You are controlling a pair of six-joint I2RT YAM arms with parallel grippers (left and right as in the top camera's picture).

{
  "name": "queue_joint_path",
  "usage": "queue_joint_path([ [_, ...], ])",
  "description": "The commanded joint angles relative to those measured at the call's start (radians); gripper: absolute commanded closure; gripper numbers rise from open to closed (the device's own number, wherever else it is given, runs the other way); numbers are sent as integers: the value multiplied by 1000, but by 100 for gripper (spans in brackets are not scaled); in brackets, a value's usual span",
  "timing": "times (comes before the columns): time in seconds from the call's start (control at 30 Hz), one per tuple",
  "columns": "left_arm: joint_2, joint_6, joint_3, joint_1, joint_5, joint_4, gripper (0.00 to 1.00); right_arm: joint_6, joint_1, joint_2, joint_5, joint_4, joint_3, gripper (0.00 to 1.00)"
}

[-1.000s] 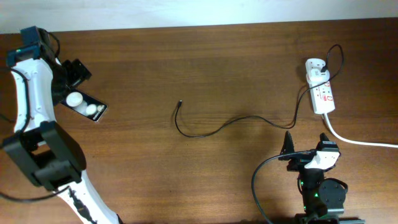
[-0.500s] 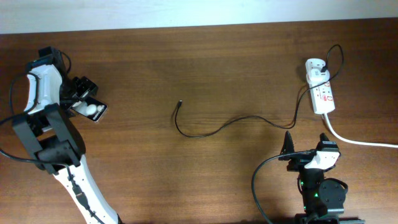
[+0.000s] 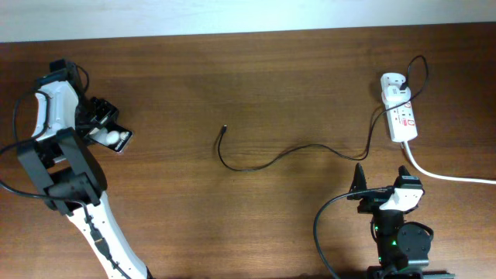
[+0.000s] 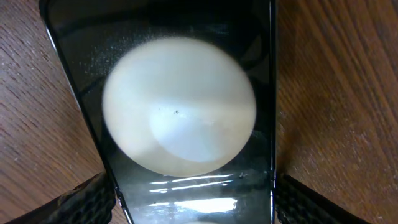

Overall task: Plug charger to phone and switch on socket
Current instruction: 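Lift the phone with the left gripper and carry it toward center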

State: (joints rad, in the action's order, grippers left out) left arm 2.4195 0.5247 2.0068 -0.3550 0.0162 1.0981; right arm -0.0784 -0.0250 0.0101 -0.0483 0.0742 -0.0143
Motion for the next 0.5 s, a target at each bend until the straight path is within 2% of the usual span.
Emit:
queue_joint_path([
  [0.0, 74, 14, -10, -8, -19, -9, 16, -4, 7, -7, 3, 4, 9, 1],
  [0.03, 74, 14, -10, -8, -20, -9, 20, -4, 7, -7, 3, 4, 9, 1],
  [0.17, 74, 13, -10, 2, -27, 13, 23, -4, 7, -7, 3, 4, 9, 1],
  [0.3, 74, -72, -10, 45, -27, 29, 27, -4, 7, -7, 3, 4, 9, 1],
  [0.47, 74, -200, -10, 163, -27, 18, 28, -4, 7, -7, 3, 3, 9, 1],
])
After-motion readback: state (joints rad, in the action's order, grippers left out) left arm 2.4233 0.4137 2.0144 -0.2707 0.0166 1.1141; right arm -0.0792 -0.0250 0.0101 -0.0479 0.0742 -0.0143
